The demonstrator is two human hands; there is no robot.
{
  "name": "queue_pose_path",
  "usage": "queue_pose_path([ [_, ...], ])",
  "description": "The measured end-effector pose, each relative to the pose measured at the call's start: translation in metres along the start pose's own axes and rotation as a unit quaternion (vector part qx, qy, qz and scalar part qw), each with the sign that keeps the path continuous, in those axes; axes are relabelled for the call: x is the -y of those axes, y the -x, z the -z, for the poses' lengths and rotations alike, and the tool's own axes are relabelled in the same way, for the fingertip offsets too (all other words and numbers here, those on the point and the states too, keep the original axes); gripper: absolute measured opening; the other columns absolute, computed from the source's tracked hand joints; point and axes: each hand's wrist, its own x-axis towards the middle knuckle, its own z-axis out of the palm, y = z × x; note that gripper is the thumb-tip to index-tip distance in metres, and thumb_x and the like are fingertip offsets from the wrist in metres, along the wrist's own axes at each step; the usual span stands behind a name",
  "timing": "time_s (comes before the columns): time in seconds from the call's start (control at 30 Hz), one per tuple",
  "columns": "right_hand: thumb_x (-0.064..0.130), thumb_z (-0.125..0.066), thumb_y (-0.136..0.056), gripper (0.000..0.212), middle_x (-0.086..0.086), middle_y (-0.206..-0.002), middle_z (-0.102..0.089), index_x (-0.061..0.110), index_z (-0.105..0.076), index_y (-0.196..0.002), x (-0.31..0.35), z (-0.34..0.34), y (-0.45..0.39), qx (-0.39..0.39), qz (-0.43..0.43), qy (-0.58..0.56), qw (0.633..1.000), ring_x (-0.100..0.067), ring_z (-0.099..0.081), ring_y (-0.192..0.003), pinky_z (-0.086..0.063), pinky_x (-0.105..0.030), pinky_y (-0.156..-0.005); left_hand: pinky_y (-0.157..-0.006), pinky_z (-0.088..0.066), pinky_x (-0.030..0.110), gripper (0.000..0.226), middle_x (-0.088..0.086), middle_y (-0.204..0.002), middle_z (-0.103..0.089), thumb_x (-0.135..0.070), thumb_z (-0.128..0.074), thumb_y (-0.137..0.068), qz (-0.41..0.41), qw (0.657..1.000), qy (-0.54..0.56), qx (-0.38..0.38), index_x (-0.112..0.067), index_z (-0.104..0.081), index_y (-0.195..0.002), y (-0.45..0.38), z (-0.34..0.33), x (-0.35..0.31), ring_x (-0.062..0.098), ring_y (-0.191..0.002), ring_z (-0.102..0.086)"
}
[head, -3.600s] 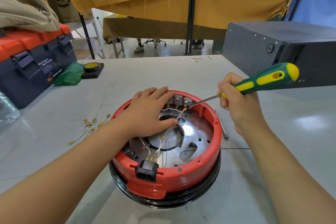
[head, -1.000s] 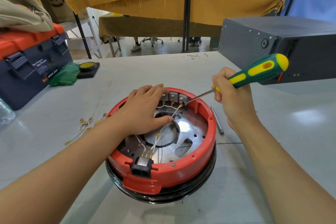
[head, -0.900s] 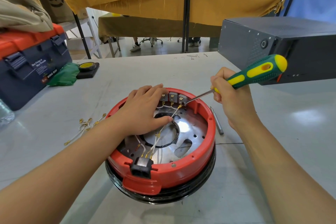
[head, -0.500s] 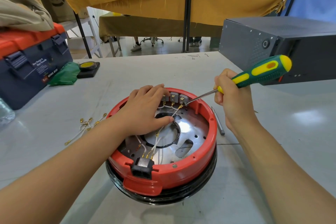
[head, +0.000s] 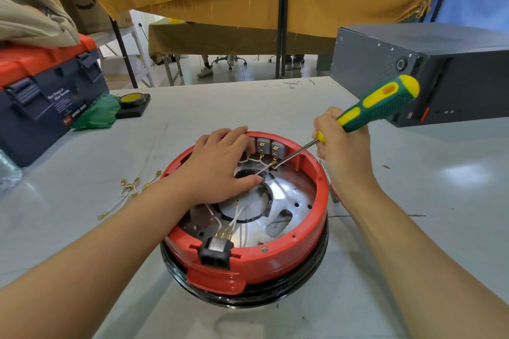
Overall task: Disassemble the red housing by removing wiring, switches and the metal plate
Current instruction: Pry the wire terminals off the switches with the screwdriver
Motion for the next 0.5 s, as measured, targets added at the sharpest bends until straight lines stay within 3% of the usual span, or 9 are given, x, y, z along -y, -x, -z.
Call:
queue_pose_path([
  [0.27, 0.011, -0.049, -0.069, 0.026, 0.01, -0.044, -0.032, 0.021, -0.034, -0.049, 0.003, 0.01, -0.006, -0.03, 0.005, -0.086, 0.996, -0.009, -0.023, -0.042, -0.019, -0.015, -0.041, -0.114, -0.016, 0.041, 0.055, -0.006, -0.156, -0.02, -0.056, -0.053, -0.085, 0.01, 1.0, 0.025, -0.005, -0.028, -0.038, -0.13, 0.0, 0.002, -0.001, 0.02, -0.142, -0.017],
  [0.4, 0.015, -0.05, -0.071, 0.029, 0.01, -0.044, -0.033, 0.023, -0.04, -0.045, 0.003, 0.01, -0.003, -0.008, 0.021, -0.058, 0.998, -0.007, -0.026, -0.04, -0.022, -0.015, -0.039, -0.106, -0.031, 0.036, 0.05, -0.001, -0.142, -0.042, -0.044, -0.057, -0.087, 0.018, 0.996, 0.055, -0.071, -0.021, -0.044, -0.13, 0.0, 0.014, -0.007, 0.021, -0.13, -0.035],
  [0.5, 0.017, -0.051, -0.071, 0.028, 0.01, -0.045, -0.035, 0.024, -0.043, -0.045, 0.005, 0.01, -0.002, -0.001, 0.032, -0.042, 0.999, -0.006, -0.029, -0.039, -0.024, -0.014, -0.039, -0.099, -0.038, 0.038, 0.05, -0.001, -0.137, -0.047, -0.041, -0.052, -0.09, 0.059, 0.993, -0.006, -0.106, -0.022, -0.042, -0.134, 0.001, 0.023, -0.005, 0.024, -0.123, -0.038],
])
